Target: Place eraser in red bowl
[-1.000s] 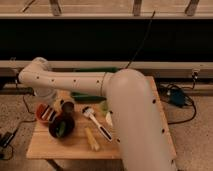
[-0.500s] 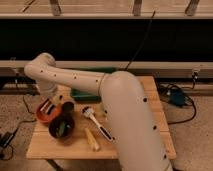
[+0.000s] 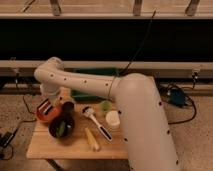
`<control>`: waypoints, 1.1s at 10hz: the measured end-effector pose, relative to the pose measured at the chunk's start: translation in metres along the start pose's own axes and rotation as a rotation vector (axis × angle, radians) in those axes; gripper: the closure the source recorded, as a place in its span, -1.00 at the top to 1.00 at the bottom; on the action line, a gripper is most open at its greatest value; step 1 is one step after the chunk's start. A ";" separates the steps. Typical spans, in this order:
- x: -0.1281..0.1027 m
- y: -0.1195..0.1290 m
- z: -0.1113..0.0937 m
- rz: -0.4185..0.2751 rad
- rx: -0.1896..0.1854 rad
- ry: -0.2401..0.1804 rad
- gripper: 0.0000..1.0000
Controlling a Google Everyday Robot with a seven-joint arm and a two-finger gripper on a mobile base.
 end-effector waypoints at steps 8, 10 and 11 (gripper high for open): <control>0.007 -0.016 0.021 0.061 0.063 0.003 0.56; 0.009 -0.015 0.026 0.075 0.069 -0.004 0.60; 0.010 -0.014 0.026 0.077 0.069 -0.005 0.60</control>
